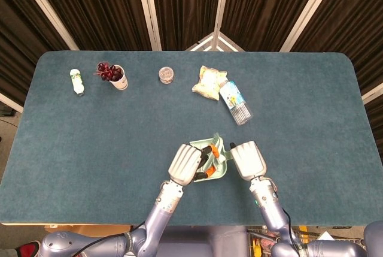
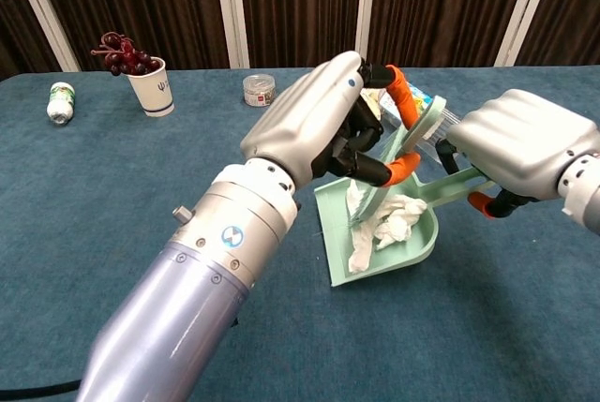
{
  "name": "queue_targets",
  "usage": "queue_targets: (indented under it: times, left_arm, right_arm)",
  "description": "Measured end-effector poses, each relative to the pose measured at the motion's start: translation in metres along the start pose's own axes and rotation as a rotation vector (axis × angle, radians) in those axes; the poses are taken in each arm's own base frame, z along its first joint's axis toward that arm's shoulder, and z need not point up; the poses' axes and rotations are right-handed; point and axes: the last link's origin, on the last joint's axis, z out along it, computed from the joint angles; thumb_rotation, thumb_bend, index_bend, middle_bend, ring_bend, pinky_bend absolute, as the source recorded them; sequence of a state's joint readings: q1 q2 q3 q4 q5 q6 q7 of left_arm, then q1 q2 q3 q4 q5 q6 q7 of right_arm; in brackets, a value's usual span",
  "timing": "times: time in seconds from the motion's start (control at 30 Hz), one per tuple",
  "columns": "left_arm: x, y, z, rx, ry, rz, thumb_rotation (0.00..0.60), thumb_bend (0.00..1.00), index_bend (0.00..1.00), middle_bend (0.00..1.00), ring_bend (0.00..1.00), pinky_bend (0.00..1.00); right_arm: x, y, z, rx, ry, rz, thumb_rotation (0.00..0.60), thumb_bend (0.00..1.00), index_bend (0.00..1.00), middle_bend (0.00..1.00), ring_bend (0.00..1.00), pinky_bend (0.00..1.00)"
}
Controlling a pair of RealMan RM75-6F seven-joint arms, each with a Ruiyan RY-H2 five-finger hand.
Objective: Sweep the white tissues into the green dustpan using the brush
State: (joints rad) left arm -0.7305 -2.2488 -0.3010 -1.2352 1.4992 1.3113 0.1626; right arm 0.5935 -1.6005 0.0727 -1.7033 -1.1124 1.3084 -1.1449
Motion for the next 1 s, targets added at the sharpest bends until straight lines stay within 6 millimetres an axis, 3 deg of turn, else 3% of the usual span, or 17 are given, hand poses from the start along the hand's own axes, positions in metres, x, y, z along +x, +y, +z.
queue_targets:
  times: [0.63, 0.73, 0.9, 1.0]
  left_arm:
    - [0.022, 0.008, 0.006, -0.022, 0.052, -0.049, 0.6, 0.61, 0.76, 1.0, 1.0, 1.0]
    - [0.026, 0.008, 0.007, -0.027, 0.057, -0.052, 0.6, 0.61, 0.76, 1.0, 1.0, 1.0]
    - [0.033, 0.011, 0.009, -0.038, 0.069, -0.058, 0.6, 0.61, 0.76, 1.0, 1.0, 1.0]
    - [0.038, 0.012, 0.01, -0.043, 0.076, -0.058, 0.6, 0.61, 0.76, 1.0, 1.0, 1.0]
  right_arm:
    - [-0.005, -0.001, -0.001, -0.007, -0.023, 0.01, 0.6, 0.5, 0.68, 0.85, 0.82, 0.81]
    - [-0.006, -0.002, -0.001, -0.007, -0.027, 0.009, 0.6, 0.5, 0.54, 0.85, 0.82, 0.81]
    - [-0.007, -0.003, -0.002, -0.006, -0.029, 0.003, 0.6, 0.5, 0.18, 0.85, 0.82, 0.81]
    - [-0.007, -0.004, -0.003, -0.001, -0.026, -0.002, 0.6, 0.5, 0.03, 0.85, 0.82, 0.81]
